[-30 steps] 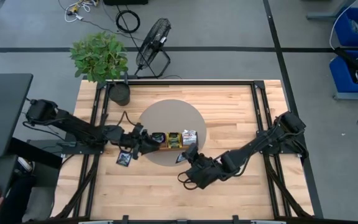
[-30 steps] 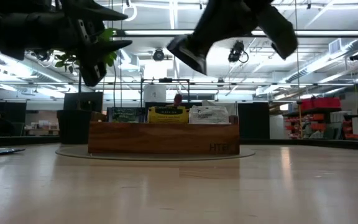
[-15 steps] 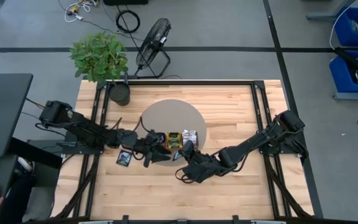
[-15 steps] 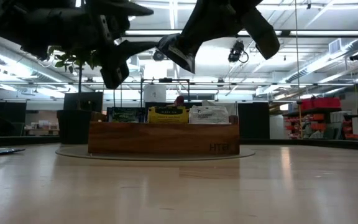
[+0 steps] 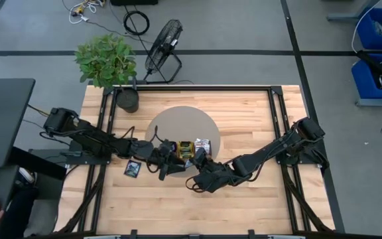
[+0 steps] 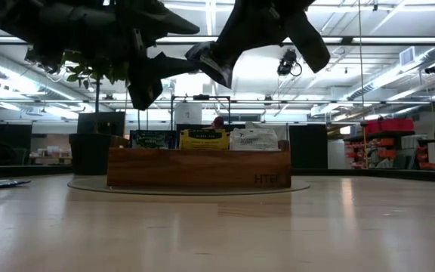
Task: Pick & Place Tea
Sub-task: Put the purple tea bag into the left section of the wooden organizer
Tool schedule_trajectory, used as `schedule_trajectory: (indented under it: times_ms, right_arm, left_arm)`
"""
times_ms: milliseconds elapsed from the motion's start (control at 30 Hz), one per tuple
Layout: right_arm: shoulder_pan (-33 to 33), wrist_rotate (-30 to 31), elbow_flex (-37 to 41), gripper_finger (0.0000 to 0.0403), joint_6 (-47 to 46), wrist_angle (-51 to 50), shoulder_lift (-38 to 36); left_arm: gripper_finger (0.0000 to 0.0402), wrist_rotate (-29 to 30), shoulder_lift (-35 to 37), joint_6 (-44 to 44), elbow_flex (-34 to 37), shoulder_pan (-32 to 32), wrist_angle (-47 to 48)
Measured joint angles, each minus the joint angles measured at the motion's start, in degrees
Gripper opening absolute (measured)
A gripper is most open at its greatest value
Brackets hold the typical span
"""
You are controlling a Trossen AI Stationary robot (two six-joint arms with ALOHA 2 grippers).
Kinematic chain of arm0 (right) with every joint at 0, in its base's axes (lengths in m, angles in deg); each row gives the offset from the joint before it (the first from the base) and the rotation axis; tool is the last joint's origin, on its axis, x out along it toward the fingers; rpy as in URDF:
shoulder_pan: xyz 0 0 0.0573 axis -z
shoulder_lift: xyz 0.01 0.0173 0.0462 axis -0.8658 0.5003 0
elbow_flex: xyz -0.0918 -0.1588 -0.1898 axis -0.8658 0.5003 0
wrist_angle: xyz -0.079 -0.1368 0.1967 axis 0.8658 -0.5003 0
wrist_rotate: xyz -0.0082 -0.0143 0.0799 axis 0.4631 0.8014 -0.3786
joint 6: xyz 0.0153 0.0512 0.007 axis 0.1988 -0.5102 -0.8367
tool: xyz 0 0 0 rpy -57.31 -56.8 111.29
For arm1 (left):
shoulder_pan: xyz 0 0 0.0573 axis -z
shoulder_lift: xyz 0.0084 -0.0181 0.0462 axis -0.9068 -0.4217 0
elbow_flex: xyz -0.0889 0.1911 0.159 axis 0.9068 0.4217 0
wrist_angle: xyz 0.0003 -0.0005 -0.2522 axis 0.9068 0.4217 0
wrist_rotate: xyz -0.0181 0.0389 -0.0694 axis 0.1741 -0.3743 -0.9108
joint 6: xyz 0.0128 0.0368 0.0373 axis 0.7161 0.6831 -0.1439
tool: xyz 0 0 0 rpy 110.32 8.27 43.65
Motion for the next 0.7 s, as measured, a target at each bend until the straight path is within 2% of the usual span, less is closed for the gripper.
schedule_trajectory:
  times_ms: [167,267,367,533,700]
  right_arm:
    - [0.0,0.0,0.0,0.0017,-0.1,0.6,0.0]
    - [0.0,-0.2,0.0,0.0017,0.0,0.6,0.0]
    - [0.0,-0.7,0.0,0.0017,0.1,0.9,0.0]
    - [-0.1,-0.6,0.0,0.0017,-0.1,1.0,0.0]
    - [-0.2,-0.6,0.0,0.0017,-2.7,0.6,0.0]
  left_arm:
    - [0.0196,1.2,0.0,0.7,-0.4,0.0,1.8]
    - [0.0177,2.3,0.0,0.9,-0.4,-0.1,3.9]
    - [0.0136,3.3,0.0,1.7,-0.4,0.0,4.5]
    - [0.0027,3.5,0.0,3.6,-0.4,0.0,4.3]
    - [0.0008,3.6,0.0,4.1,-0.4,0.0,4.3]
